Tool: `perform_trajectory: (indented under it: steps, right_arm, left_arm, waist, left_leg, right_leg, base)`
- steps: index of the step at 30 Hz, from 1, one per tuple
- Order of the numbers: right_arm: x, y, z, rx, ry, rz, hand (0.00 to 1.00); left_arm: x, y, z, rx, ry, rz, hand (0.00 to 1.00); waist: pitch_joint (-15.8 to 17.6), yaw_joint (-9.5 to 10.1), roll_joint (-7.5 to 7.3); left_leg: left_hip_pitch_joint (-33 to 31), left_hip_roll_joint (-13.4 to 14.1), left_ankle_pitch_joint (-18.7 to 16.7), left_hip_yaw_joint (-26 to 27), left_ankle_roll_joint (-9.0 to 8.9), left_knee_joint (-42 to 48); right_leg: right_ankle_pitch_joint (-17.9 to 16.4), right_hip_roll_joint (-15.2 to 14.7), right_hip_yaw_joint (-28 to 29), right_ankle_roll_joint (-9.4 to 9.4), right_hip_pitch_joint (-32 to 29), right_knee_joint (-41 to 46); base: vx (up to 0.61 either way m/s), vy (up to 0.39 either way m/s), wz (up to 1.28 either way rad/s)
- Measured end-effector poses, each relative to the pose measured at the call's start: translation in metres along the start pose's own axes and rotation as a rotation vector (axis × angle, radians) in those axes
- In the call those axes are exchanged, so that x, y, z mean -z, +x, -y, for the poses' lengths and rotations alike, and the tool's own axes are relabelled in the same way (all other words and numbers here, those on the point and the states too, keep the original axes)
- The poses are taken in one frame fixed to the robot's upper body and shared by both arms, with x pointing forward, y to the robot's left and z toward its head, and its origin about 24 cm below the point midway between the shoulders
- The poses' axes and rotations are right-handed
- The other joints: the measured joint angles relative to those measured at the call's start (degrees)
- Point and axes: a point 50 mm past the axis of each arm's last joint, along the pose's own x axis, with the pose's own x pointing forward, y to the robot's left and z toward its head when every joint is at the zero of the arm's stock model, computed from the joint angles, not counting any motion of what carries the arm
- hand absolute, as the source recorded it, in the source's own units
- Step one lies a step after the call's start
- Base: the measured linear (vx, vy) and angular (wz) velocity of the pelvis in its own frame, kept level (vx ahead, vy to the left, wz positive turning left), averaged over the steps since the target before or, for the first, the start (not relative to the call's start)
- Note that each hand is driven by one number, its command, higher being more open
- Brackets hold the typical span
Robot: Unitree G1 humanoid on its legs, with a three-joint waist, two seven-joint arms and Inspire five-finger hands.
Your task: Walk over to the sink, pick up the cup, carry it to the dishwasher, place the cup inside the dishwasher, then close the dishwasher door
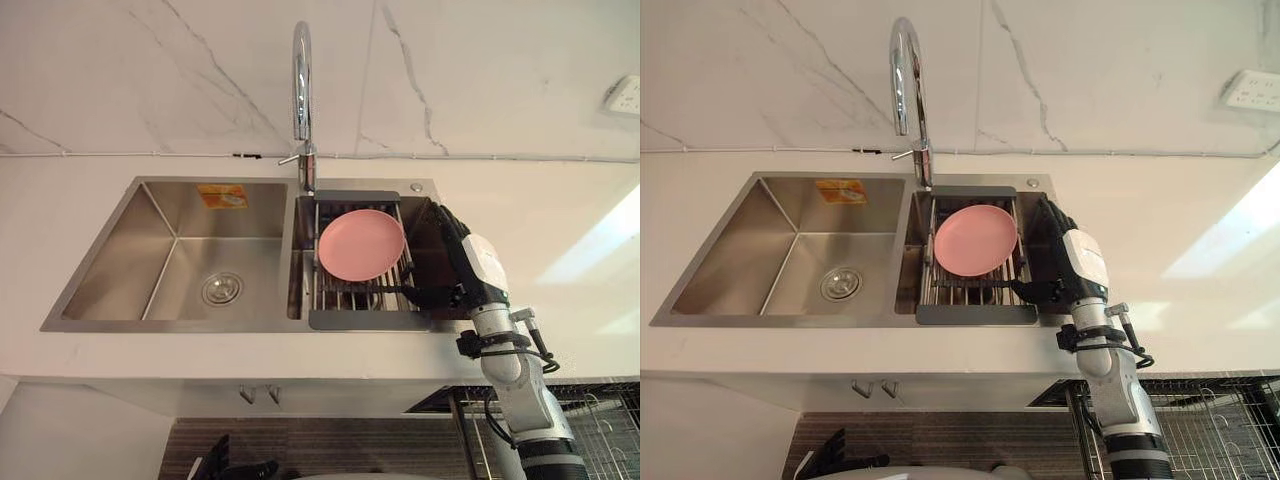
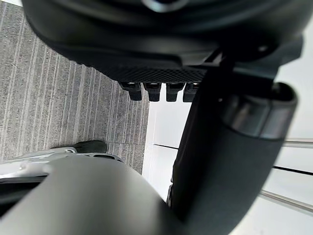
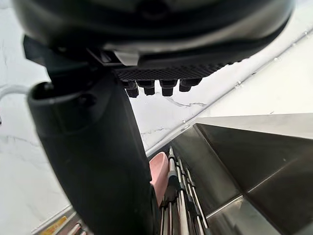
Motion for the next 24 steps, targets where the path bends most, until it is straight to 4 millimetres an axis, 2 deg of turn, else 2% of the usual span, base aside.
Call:
perform_trajectory:
  steps: [11,24]
  right_arm:
    - [-0.004,0.008,-0.002,0.049,-0.22,0.052,1.0]
    - [-0.005,0.018,-0.014,0.02,-0.302,0.079,1.0]
  left_arm:
    - [-0.001,0.0,-0.001,0.003,0.002,0.004,1.0]
    - [-0.001,-0.001,-0.001,0.014,0.004,0.005,1.0]
  waist:
    - [0.0,0.5,-0.03]
    - [0.3,1.35,0.04]
  left_leg:
    - [-1.0,-0.1,0.8,-1.4,-0.01,-0.3]
    - [-2.2,-0.5,1.1,-1.8,0.52,-0.4]
  right_leg:
    - [0.2,-0.1,-1.5,-0.13,-0.3,0.0]
    - [0.4,-0.1,-2.5,-0.22,-0.7,-0.9]
  base:
    - [-0.04,-0.023,0.07]
    - [-0.04,-0.008,0.03]
